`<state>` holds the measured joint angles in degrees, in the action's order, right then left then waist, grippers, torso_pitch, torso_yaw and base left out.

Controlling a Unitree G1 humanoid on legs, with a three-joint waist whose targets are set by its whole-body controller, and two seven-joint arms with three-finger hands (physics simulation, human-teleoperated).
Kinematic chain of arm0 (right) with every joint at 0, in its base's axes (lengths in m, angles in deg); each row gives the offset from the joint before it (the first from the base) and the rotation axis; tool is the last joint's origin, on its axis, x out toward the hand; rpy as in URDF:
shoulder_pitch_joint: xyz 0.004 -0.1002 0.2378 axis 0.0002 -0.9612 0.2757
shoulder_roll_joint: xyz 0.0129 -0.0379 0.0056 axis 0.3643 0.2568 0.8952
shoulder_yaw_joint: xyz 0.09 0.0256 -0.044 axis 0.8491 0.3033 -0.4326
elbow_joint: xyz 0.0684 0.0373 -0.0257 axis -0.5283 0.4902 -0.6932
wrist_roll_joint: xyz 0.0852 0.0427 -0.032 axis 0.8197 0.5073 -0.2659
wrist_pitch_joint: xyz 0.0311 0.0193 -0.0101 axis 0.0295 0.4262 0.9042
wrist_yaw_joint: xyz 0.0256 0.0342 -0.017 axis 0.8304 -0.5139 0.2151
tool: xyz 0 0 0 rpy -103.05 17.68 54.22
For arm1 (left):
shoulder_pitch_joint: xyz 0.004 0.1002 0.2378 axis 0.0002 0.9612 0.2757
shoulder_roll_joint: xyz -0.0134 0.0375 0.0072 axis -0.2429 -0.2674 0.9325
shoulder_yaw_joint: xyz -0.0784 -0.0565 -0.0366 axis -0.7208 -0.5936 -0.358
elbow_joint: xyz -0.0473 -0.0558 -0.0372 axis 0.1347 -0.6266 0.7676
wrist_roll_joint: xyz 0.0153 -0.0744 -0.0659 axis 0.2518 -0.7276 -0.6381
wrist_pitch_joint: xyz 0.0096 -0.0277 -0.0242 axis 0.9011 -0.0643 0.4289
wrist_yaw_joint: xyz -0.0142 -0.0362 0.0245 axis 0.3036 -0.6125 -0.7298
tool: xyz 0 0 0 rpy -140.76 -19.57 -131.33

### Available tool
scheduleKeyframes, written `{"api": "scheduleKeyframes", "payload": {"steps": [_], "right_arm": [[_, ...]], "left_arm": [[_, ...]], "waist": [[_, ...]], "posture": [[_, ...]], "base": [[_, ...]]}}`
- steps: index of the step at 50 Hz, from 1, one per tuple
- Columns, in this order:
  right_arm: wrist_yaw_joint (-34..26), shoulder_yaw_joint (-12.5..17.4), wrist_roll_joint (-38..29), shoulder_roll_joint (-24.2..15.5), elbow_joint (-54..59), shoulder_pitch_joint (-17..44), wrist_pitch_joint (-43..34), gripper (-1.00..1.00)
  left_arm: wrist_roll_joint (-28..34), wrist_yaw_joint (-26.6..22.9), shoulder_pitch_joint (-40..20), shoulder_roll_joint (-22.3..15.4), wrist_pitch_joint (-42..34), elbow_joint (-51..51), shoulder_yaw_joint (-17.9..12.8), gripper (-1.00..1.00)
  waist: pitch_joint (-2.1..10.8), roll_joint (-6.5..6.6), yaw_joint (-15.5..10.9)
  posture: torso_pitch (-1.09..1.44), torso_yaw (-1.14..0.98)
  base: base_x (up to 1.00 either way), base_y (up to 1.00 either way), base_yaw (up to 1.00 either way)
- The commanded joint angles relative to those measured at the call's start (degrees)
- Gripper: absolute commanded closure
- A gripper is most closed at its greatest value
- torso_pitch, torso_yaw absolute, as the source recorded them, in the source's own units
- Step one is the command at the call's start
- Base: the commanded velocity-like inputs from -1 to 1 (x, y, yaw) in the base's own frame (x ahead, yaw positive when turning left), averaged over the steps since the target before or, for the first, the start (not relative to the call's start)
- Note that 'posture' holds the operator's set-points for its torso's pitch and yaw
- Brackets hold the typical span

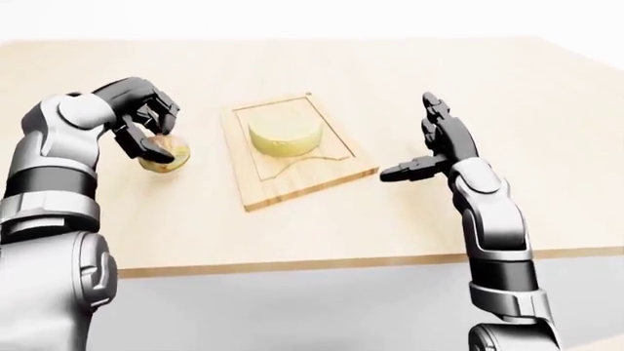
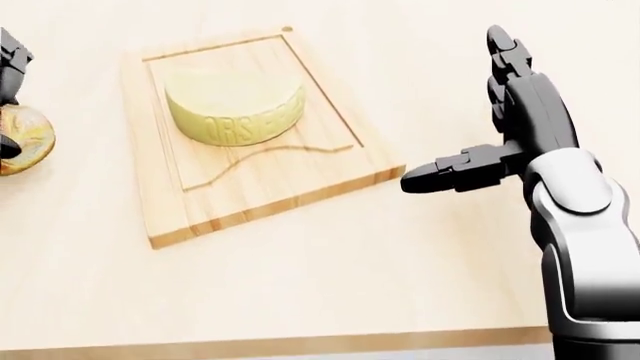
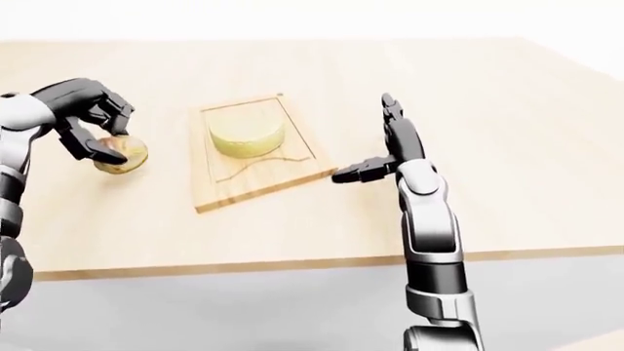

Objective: Place the bread and cheese on the cutting board.

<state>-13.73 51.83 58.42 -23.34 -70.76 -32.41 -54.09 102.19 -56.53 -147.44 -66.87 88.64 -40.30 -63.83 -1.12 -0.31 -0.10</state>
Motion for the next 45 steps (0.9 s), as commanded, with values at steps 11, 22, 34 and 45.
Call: {"api": "scheduleKeyframes", "payload": {"steps": [11, 22, 34, 45], "right_arm": [[0.27, 0.12, 0.39, -0.29, -2.66, 1.48, 0.92, -1.00], [-0.25, 0.67, 0.60, -1.35, -2.73, 2.31, 0.26, -1.00], [-0.34, 0.80, 0.70, -1.56, -2.13, 2.12, 0.83, -1.00], [0.00, 0.79, 0.83, -1.30, -2.30, 1.24, 1.34, -1.00]], "left_arm": [[0.50, -2.96, -13.06, -0.59, -2.64, 3.02, -0.46, 0.96], [-0.42, -0.85, -14.78, 7.14, -5.34, 5.11, 0.74, 0.98], [-2.03, -2.57, -9.87, 13.05, -7.16, 13.34, 1.87, 0.97], [-2.56, -6.94, -6.65, 14.41, -9.70, 22.46, 1.66, 0.97]], "waist": [[1.46, 0.35, -0.15], [1.34, -0.25, -0.25], [1.31, -0.55, -0.12], [1.25, -0.70, -0.17]], "posture": [[0.00, 0.00], [0.00, 0.00], [0.00, 0.00], [0.00, 0.00]], "base": [[0.00, 0.00, 0.00], [0.00, 0.00, 0.00], [0.00, 0.00, 0.00], [0.00, 0.00, 0.00]]}}
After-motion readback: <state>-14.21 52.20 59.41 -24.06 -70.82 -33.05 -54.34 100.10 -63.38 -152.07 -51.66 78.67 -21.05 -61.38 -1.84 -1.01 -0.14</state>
